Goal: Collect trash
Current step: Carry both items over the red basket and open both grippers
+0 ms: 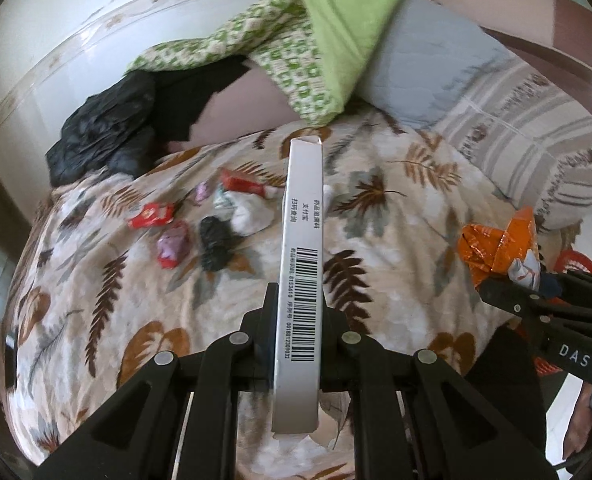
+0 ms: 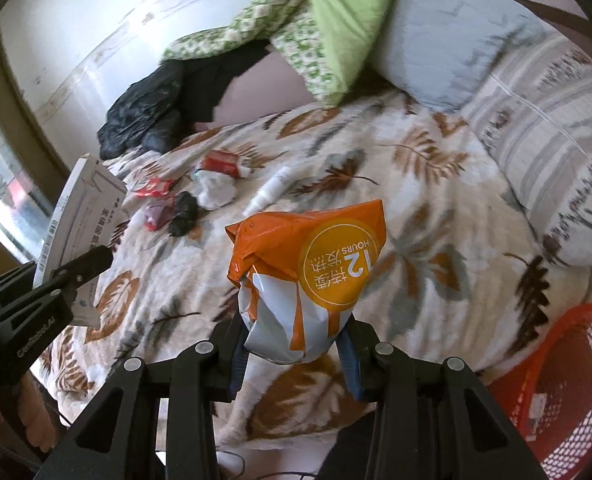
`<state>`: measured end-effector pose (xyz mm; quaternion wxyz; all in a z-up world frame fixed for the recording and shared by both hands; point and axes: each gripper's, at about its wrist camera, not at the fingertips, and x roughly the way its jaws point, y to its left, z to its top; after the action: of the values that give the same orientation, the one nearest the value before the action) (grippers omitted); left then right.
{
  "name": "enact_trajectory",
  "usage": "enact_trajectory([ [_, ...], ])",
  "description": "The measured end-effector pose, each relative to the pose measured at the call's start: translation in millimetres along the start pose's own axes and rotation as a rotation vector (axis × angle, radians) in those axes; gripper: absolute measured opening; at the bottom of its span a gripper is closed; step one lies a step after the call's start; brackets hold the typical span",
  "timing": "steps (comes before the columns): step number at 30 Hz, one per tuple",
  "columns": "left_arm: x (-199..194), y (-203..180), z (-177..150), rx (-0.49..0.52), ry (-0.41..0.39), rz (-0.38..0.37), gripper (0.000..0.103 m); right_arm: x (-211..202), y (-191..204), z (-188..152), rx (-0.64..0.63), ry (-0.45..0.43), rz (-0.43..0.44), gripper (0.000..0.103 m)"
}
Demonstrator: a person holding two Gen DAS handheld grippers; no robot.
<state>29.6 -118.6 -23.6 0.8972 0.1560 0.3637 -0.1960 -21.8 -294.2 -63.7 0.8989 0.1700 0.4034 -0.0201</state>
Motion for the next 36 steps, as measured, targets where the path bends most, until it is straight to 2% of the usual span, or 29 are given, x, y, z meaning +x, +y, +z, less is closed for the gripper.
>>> enact_trajectory([
  [7, 0, -52, 18, 0.112, -0.025, -0.089, 0.013, -22, -40, -10, 0.087, -0.027, -0.065, 0.041],
  [17, 5, -167, 34, 0.301, -0.017, -0.313, 0.013, -83, -138, -44, 0.298, -0.090, -0.251, 0.041],
  [24, 10, -257, 33, 0.439, 0.032, -0.478, 0.013, -126, -216, -81, 0.480, -0.108, -0.390, 0.041],
  [30, 24, -316, 24, 0.510, 0.113, -0.599, 0.013, -144, -246, -99, 0.562, -0.111, -0.415, 0.041],
  [31, 24, -322, 21, 0.518, 0.121, -0.615, 0.016, -145, -249, -101, 0.566, -0.108, -0.413, 0.042],
  [33, 26, -331, 16, 0.536, 0.129, -0.626, 0.036, -145, -255, -103, 0.581, -0.104, -0.406, 0.043],
  [34, 26, -332, 15, 0.535, 0.127, -0.629, 0.054, -144, -257, -103, 0.587, -0.104, -0.405, 0.047],
  [35, 25, -331, 15, 0.530, 0.117, -0.629, 0.060, -143, -258, -103, 0.593, -0.104, -0.404, 0.053],
  [36, 24, -330, 14, 0.526, 0.111, -0.628, 0.060, -142, -259, -104, 0.598, -0.107, -0.403, 0.055],
])
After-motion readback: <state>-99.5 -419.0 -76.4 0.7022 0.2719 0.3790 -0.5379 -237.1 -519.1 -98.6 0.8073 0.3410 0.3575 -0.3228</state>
